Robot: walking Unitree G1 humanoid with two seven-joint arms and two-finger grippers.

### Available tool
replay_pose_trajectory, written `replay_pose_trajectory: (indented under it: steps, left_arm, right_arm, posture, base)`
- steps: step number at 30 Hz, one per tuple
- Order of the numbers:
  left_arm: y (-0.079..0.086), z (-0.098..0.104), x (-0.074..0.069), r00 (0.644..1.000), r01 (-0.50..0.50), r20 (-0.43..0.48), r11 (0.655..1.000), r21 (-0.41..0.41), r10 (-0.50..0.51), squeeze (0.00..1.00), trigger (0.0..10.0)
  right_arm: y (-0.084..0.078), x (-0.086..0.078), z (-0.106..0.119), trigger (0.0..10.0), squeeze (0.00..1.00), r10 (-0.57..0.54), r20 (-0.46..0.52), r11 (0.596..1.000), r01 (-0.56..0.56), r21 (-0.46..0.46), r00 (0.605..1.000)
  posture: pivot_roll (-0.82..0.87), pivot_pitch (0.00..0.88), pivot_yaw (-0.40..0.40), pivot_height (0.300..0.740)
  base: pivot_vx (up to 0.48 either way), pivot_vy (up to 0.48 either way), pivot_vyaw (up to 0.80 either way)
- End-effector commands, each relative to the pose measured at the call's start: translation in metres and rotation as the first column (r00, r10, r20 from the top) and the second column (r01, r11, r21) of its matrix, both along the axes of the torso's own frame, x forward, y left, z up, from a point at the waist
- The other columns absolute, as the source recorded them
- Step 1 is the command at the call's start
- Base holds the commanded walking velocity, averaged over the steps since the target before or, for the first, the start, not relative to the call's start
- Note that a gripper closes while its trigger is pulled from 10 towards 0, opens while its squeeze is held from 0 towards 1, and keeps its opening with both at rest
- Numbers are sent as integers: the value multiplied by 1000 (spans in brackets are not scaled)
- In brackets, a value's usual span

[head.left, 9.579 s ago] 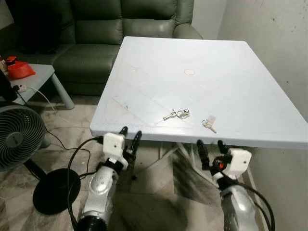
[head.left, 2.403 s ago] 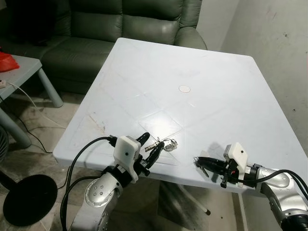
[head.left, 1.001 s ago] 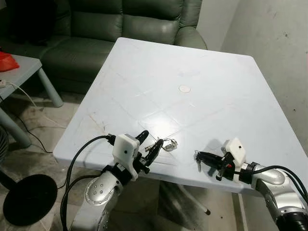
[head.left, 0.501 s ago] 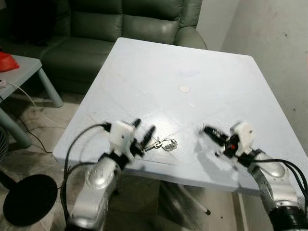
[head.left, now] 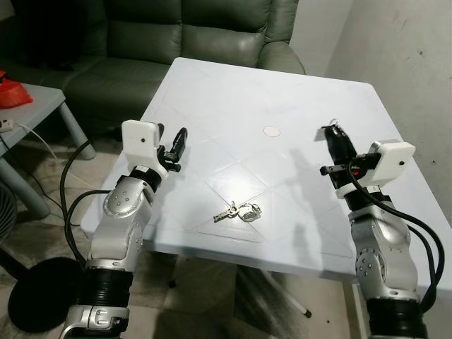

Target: Hang keys on a hook

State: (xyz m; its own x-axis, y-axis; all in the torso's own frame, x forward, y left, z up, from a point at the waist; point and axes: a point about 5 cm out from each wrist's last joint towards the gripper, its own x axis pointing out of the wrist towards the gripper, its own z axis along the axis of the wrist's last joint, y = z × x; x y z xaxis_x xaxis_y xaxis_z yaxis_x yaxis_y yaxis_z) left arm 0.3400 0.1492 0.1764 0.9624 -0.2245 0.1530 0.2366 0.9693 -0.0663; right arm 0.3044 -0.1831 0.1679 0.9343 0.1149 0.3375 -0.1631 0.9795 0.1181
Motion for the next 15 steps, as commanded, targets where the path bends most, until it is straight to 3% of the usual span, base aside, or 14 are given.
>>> replay_pose_trajectory:
  steps: [1,6,15]
  left_arm:
    - [2,-3,-1,1000,-9,0,1000,-9,9,0,10000]
    - [10,-11,4,998,-54,-39,999,2,54,0,10000]
    - [20,-8,13,996,-82,-27,997,-8,82,0,10000]
  right_arm:
    - [-3,-2,-4,10000,0,-62,-27,998,61,-33,998]
    - [2,2,-14,10000,0,-131,-124,991,125,-51,984]
    - [7,9,-13,10000,0,-152,-136,977,128,-172,979]
  posture:
    - [-132,0,-20,740]
    - [-134,0,-20,740]
    - [-137,0,-14,724]
  base:
    - [0,0,0]
    - [0,0,0]
    - [0,0,-505]
